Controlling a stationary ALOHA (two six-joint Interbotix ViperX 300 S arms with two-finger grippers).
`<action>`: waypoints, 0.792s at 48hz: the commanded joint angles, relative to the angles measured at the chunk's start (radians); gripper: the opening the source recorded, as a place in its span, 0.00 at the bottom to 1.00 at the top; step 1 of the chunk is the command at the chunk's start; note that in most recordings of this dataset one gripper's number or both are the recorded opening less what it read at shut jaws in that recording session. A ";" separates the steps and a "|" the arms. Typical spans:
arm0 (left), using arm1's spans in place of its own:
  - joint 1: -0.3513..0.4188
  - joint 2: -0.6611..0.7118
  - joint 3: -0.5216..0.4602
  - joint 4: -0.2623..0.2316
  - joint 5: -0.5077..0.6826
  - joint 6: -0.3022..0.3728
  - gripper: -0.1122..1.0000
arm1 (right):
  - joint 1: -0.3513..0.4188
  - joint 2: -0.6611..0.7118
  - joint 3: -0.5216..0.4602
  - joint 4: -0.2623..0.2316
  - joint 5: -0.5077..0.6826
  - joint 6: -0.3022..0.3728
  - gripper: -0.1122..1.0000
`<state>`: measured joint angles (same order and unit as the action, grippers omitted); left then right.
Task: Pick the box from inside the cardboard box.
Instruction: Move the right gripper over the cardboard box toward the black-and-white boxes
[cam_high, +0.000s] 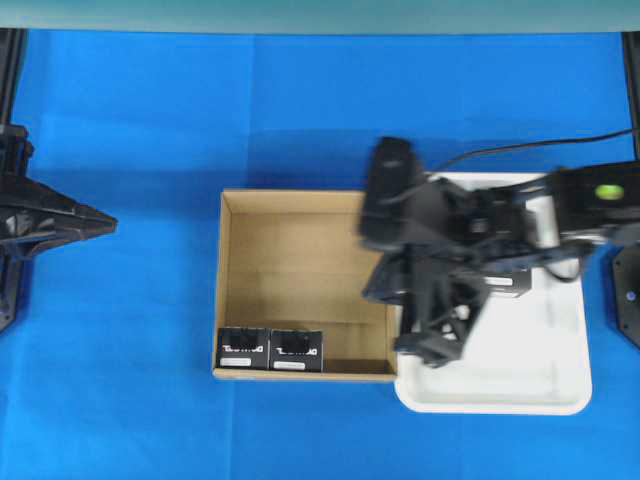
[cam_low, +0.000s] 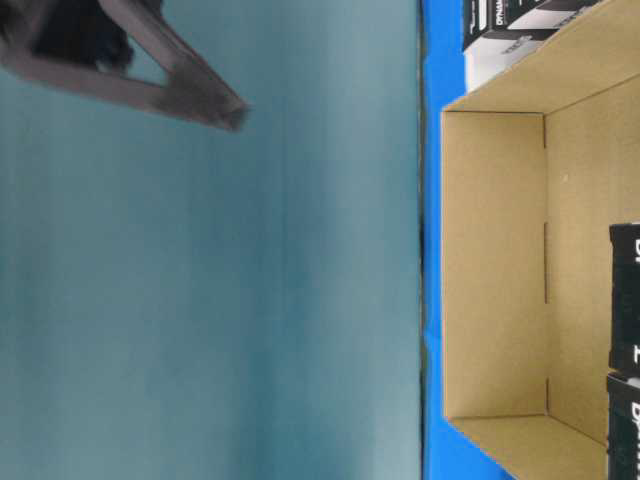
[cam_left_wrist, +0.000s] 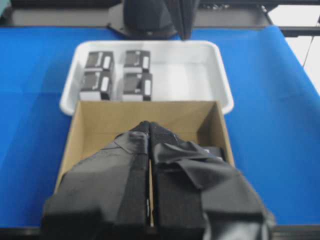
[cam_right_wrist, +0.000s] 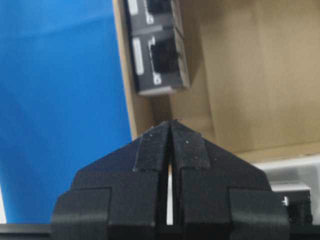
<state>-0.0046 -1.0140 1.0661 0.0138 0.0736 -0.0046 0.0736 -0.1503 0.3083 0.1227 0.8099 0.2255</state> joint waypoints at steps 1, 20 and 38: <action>-0.002 0.003 -0.038 0.003 -0.003 -0.003 0.07 | 0.000 0.058 -0.086 0.003 0.084 0.000 0.12; -0.020 -0.075 -0.066 0.003 0.160 -0.006 0.07 | -0.009 0.311 -0.353 0.003 0.327 -0.018 0.12; -0.031 -0.158 -0.092 0.003 0.351 -0.009 0.07 | -0.031 0.437 -0.426 0.005 0.336 -0.101 0.12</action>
<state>-0.0337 -1.1766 1.0032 0.0153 0.4188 -0.0107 0.0552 0.2654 -0.1074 0.1243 1.1536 0.1273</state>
